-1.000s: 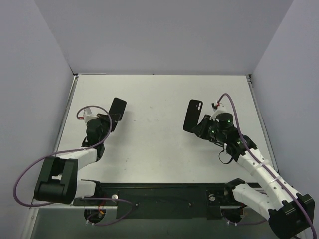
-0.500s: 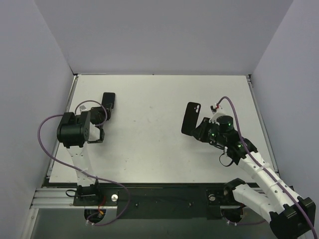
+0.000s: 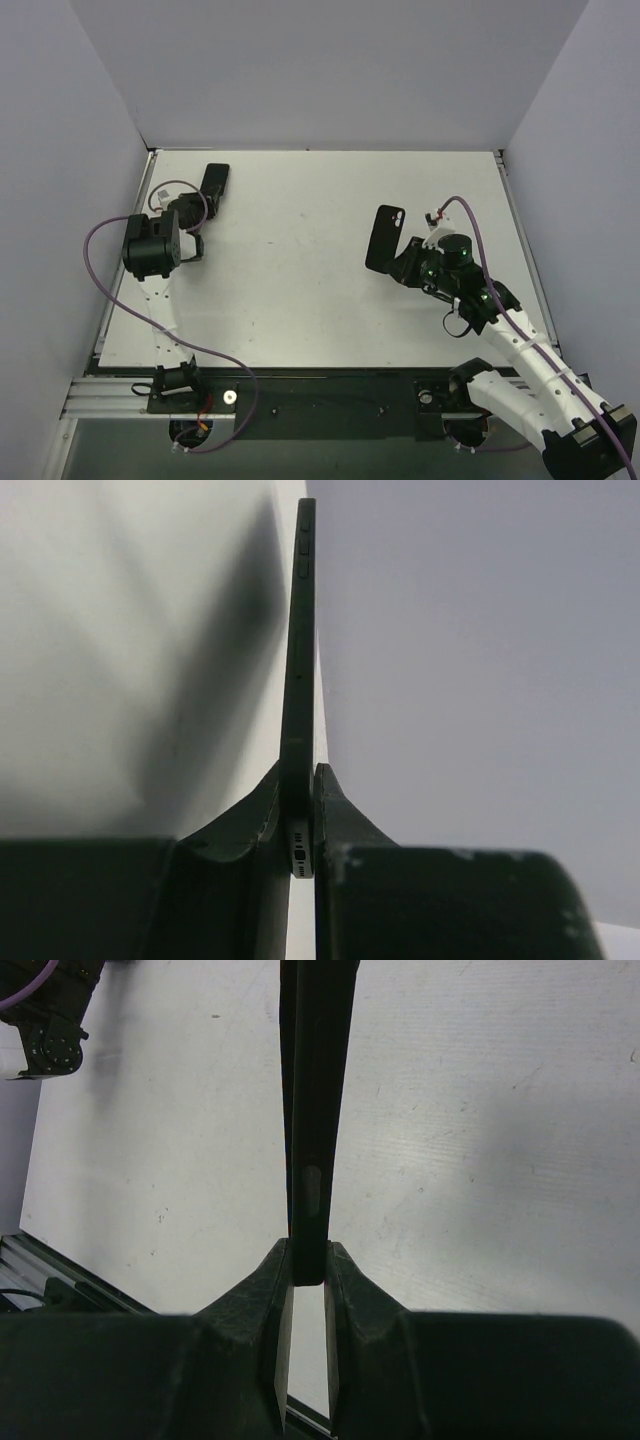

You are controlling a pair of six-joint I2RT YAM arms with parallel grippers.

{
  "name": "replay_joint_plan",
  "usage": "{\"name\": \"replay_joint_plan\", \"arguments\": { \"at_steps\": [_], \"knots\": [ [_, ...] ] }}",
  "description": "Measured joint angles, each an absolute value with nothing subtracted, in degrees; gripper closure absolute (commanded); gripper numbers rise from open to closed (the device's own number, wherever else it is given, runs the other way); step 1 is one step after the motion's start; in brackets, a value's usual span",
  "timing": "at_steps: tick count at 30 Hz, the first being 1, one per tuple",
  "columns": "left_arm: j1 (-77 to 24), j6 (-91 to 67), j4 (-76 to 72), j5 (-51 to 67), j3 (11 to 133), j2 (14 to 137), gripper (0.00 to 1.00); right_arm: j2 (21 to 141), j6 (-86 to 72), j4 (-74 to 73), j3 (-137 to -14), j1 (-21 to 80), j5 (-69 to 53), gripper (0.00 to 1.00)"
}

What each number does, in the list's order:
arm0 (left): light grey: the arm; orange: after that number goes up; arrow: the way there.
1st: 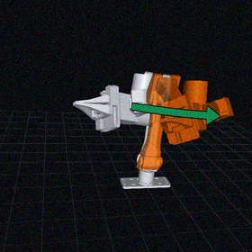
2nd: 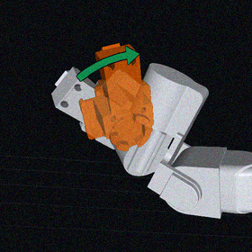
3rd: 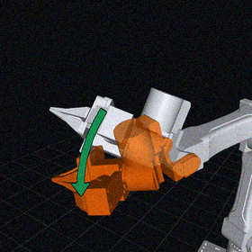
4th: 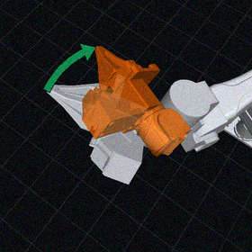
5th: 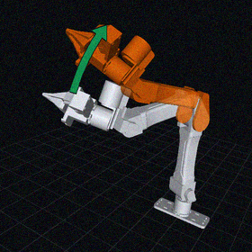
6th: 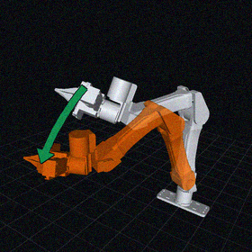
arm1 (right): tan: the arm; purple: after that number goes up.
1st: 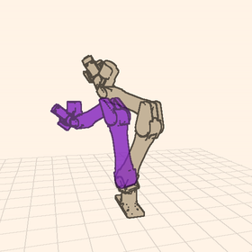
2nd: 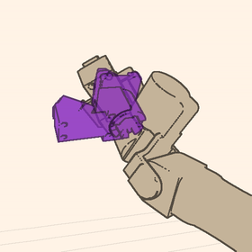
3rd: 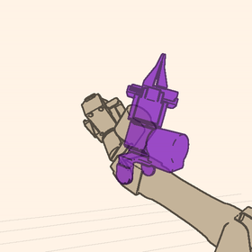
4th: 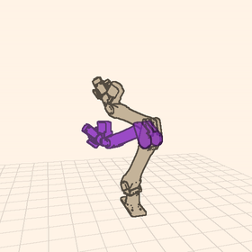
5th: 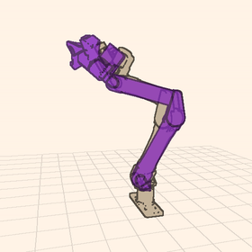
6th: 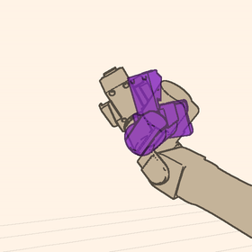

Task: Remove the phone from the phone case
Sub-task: Place the phone at the center of the board.

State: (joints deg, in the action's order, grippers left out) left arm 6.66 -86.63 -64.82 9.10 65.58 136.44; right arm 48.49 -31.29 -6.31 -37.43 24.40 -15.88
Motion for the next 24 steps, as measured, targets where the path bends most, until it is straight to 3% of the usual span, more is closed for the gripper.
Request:
{"name": "replay_joint_plan", "arguments": {
  "at_steps": [5,8,10,13,24],
  "knots": [
    [7.7,-88.0,-61.9,11.4,66.4,137.1,0.92,48.3,-31.5,-6.6,-37.4,24.5,-15.9,1.00],
    [7.9,-89.0,-61.7,11.6,66.5,137.1,0.82,48.3,-31.7,-6.5,-37.4,24.8,-15.8,1.00],
    [7.9,-89.4,-61.4,11.7,66.5,137.1,0.72,48.5,-31.9,-6.5,-37.4,25.4,-15.8,1.00],
    [7.9,-89.3,-60.8,11.9,66.6,137.1,0.48,49.0,-32.2,-6.4,-37.4,26.4,-15.6,1.00],
    [7.9,-88.0,-48.8,12.5,66.7,131.4,0.26,49.2,-33.3,-6.2,-37.5,28.6,-14.6,1.00]
  ]
}}
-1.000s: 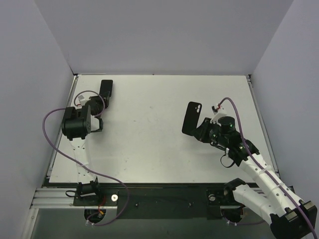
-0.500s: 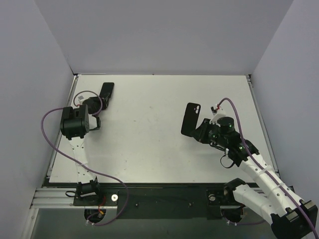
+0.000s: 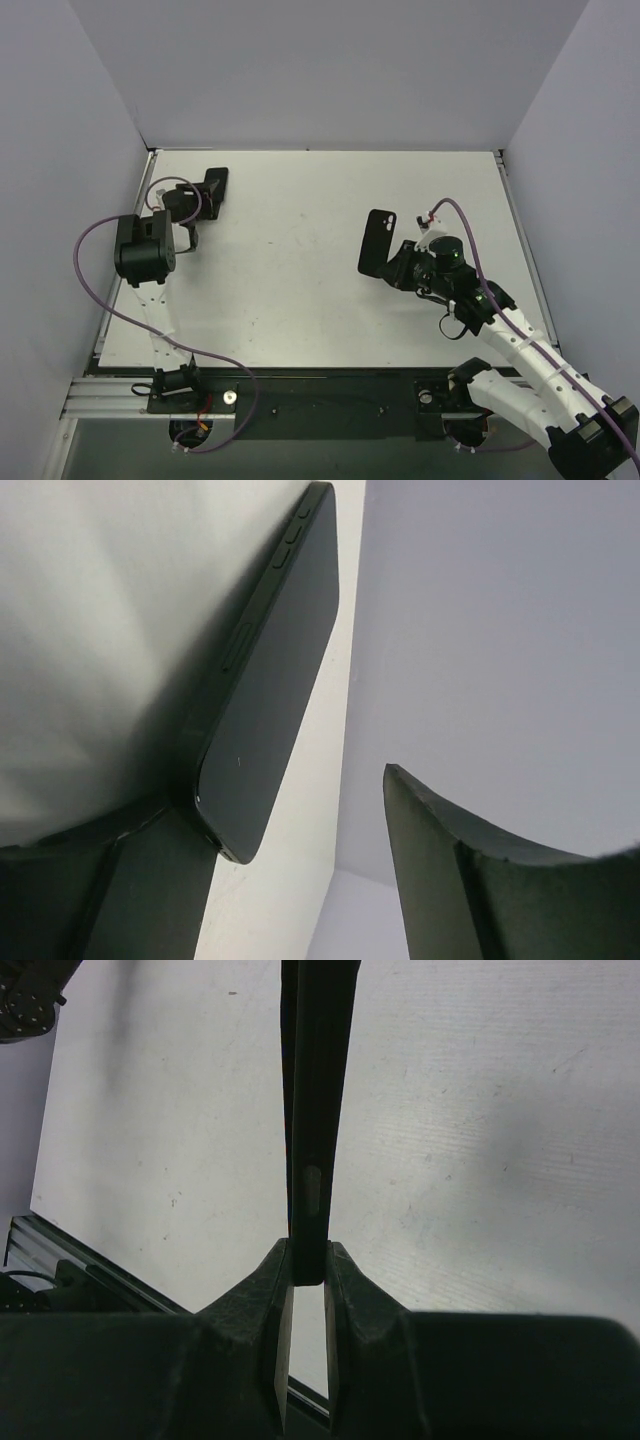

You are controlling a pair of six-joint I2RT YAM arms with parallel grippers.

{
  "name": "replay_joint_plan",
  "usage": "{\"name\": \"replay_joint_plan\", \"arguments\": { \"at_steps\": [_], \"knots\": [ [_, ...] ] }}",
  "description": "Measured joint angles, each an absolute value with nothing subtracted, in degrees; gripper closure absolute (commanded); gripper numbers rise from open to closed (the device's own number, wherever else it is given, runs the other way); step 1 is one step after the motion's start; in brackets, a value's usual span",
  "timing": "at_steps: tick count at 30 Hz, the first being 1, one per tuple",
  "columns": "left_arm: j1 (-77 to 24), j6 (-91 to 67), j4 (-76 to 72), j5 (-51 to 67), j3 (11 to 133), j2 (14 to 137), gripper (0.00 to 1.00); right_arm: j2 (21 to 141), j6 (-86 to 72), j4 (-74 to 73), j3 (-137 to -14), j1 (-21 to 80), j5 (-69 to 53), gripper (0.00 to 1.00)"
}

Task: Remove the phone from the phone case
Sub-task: Place the phone at the center of the board.

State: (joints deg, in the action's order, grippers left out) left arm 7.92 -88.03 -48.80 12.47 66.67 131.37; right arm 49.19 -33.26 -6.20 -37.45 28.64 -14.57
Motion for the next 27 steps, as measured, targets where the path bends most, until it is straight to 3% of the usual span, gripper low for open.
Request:
{"name": "replay_joint_plan", "arguments": {
  "at_steps": [5,6,7,17,27],
  "knots": [
    [7.9,-87.1,-34.5,12.5,68.2,126.8,0.24,49.2,-33.7,-6.1,-37.5,29.5,-14.2,1.00],
    [7.9,-86.5,-31.0,12.4,69.3,126.0,0.15,49.2,-33.7,-6.1,-37.5,29.7,-14.0,1.00],
    [7.9,-86.1,-27.4,12.4,70.1,125.3,0.14,49.2,-33.9,-6.0,-37.5,29.8,-13.9,1.00],
    [8.0,-81.6,-1.1,10.0,78.2,121.7,0.12,48.7,-34.7,-5.7,-37.5,31.2,-13.0,1.00],
    [7.6,-78.3,11.0,8.8,76.6,115.7,0.11,49.0,-34.9,-5.7,-38.4,31.2,-12.2,1.00]
  ]
}}
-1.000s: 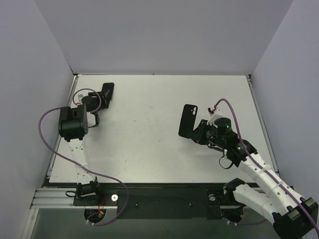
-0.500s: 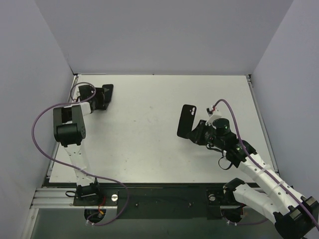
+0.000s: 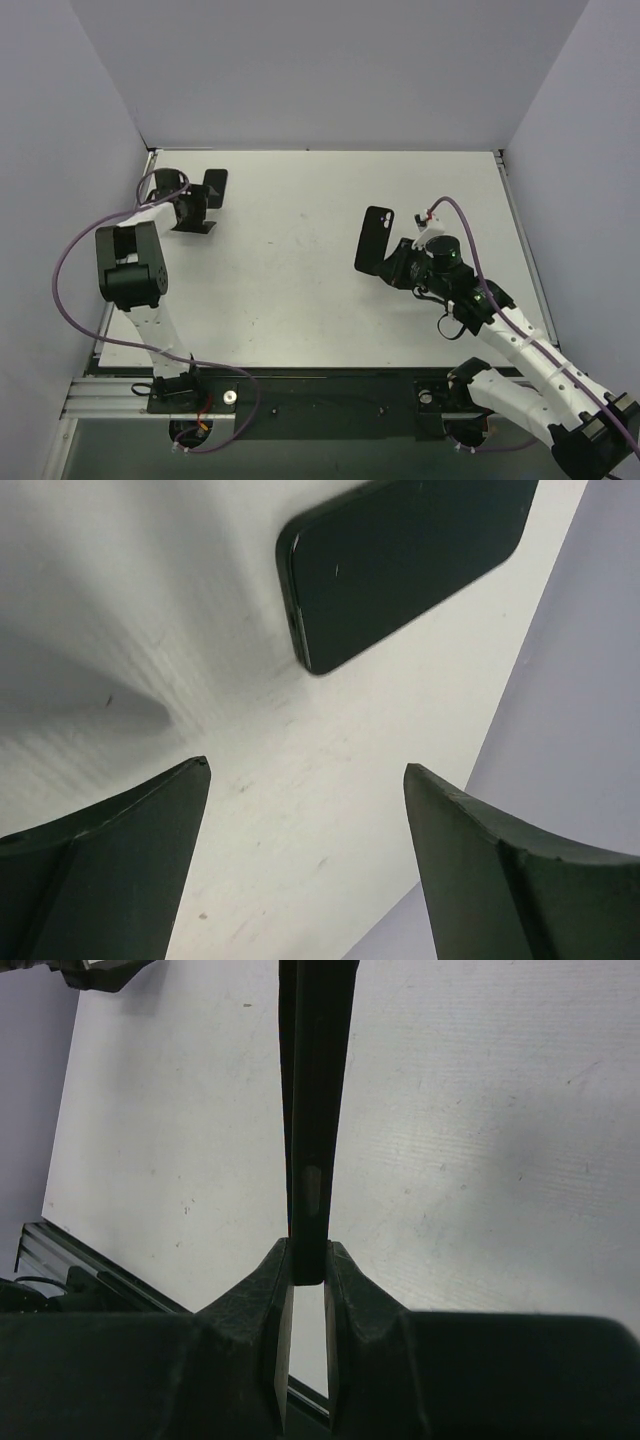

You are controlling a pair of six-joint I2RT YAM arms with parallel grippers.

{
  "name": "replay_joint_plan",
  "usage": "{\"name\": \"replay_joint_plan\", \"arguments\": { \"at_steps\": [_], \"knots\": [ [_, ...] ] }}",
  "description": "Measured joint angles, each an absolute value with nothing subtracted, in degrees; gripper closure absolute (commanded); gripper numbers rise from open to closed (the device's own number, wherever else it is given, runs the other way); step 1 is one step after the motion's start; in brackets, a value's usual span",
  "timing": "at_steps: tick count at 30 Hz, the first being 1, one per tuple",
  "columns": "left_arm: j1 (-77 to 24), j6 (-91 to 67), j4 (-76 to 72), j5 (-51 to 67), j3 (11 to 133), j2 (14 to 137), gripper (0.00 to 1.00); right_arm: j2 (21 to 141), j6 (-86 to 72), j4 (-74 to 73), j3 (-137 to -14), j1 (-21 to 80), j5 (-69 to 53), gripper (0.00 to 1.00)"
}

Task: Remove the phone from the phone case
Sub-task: Place the phone at the center of the board, then place the phone case at the center of the board.

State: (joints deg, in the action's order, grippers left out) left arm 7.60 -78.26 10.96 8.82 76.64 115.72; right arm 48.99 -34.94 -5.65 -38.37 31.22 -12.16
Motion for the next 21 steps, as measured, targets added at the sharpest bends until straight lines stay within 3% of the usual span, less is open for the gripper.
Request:
{"name": "replay_joint_plan", "arguments": {
  "at_steps": [8,16,21],
  "knots": [
    [-1.8,-71.2,10.3,4.6,67.5,99.2,0.11,53.9,-36.0,-5.4,-38.9,28.6,-12.4,1.00],
    [-18.0,-58.3,7.7,1.7,62.8,86.0,0.11,61.8,-38.3,-5.4,-41.6,15.1,-16.6,1.00],
    [-21.8,-48.6,4.9,2.0,62.7,79.3,0.13,67.8,-40.2,-4.4,-45.5,3.9,-19.8,1.00]
  ]
}}
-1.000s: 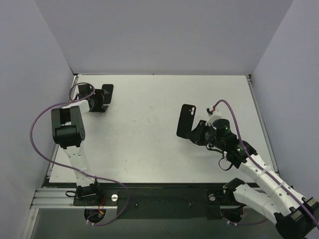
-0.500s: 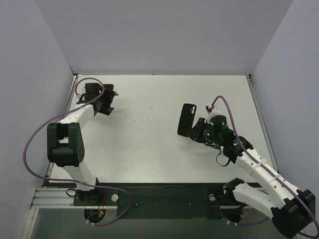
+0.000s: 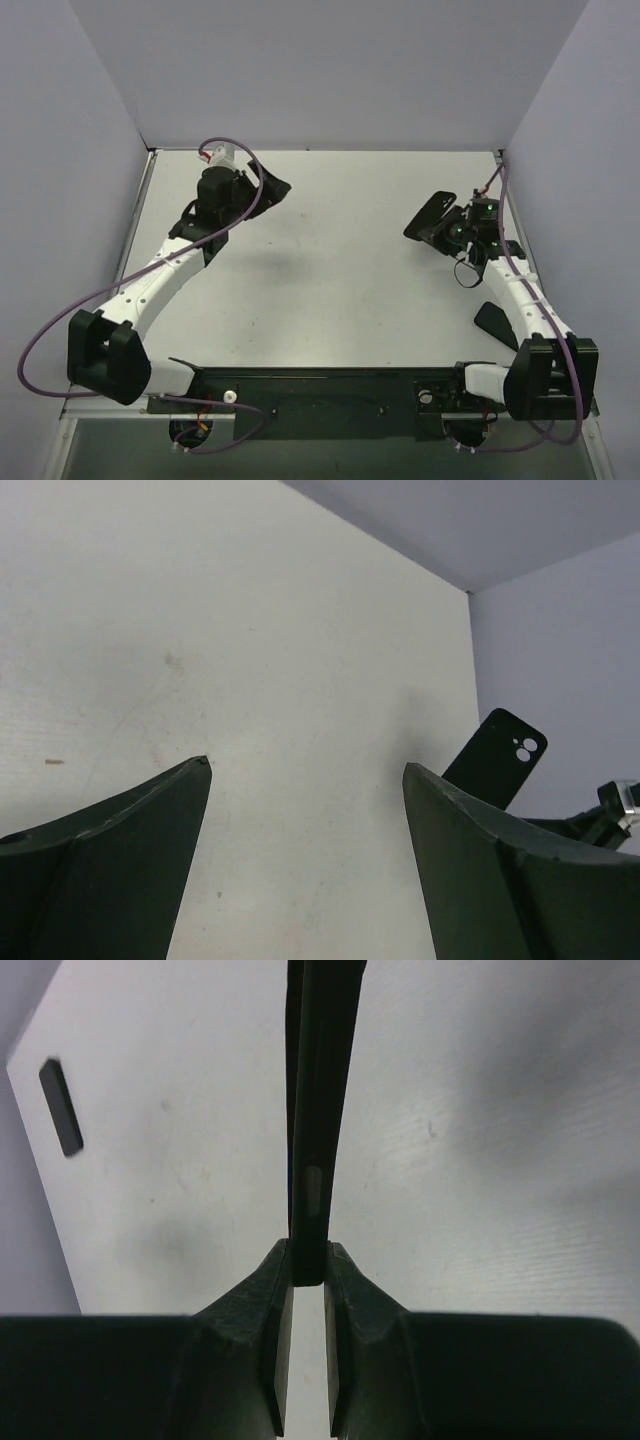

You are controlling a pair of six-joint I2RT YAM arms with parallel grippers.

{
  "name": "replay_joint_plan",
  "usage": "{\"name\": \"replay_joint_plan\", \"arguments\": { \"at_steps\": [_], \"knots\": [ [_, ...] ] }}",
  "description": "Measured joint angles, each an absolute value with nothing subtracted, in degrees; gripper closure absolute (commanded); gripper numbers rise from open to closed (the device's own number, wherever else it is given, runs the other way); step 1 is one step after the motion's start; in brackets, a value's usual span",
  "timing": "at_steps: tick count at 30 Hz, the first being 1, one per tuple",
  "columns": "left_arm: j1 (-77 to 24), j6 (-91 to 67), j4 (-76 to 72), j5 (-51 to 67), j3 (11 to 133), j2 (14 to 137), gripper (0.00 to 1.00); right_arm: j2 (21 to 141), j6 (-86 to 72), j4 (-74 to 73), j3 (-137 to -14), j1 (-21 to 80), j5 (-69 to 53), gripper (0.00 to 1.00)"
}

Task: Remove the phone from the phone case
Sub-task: Place the phone case at the center of the board.

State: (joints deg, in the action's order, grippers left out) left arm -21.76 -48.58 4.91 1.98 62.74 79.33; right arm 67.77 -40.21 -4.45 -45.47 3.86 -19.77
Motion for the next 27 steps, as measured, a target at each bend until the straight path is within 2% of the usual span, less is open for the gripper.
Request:
{"name": "replay_joint_plan", "arguments": {
  "at_steps": [8,18,20,26,27],
  "knots": [
    [-21.8,-39.7,-0.1,2.4,62.7,72.1,0.15,79.2,-43.1,-2.9,-52.4,-8.6,-20.8,1.00],
    [-19.4,-38.2,-1.7,7.4,62.4,71.6,0.20,94.1,-46.4,1.1,-63.8,-13.1,-21.5,1.00],
    [-17.6,-39.1,-2.7,9.0,62.2,71.7,0.21,96.7,-46.8,1.7,-65.2,-13.4,-21.6,0.96],
    [-14.1,-41.8,-4.9,11.9,61.4,72.8,0.20,103.4,-48.8,2.9,-67.4,-13.6,-22.2,0.60],
    [-14.1,-42.1,-5.0,12.4,61.4,73.0,0.20,104.0,-48.8,2.9,-67.7,-13.6,-22.4,0.42]
  ]
}}
